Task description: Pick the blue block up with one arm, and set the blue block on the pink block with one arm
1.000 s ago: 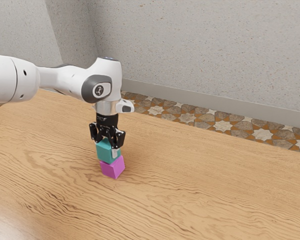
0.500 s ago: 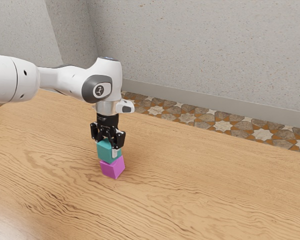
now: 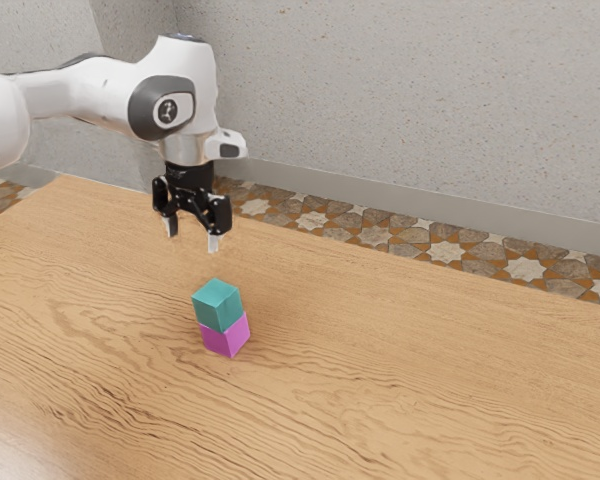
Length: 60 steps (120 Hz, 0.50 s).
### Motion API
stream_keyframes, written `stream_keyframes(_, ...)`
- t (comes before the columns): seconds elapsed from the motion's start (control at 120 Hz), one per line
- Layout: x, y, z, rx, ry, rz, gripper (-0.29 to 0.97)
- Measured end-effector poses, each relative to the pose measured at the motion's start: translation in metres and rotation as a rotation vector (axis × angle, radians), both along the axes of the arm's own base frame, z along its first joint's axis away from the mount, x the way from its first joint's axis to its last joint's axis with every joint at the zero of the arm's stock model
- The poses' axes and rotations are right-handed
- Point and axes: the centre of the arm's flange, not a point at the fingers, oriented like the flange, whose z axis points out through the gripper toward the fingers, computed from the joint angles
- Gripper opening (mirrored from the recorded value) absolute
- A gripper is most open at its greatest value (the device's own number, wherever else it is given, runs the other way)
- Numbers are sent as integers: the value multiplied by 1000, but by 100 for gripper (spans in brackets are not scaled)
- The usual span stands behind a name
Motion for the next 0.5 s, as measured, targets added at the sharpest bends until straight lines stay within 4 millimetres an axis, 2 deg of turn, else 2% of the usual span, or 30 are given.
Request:
stream_keyframes(0.083, -27, -14, 66, 15, -65, -47, 66)
stream_keyframes(0.258, -50, -58, 150, 4, -150, -173, 67)
stream_keyframes(0.375, -73, -87, 182, -19, -164, -233, 68)
stream_keyframes(0.5, -86, -107, 187, -29, -143, -280, 68)
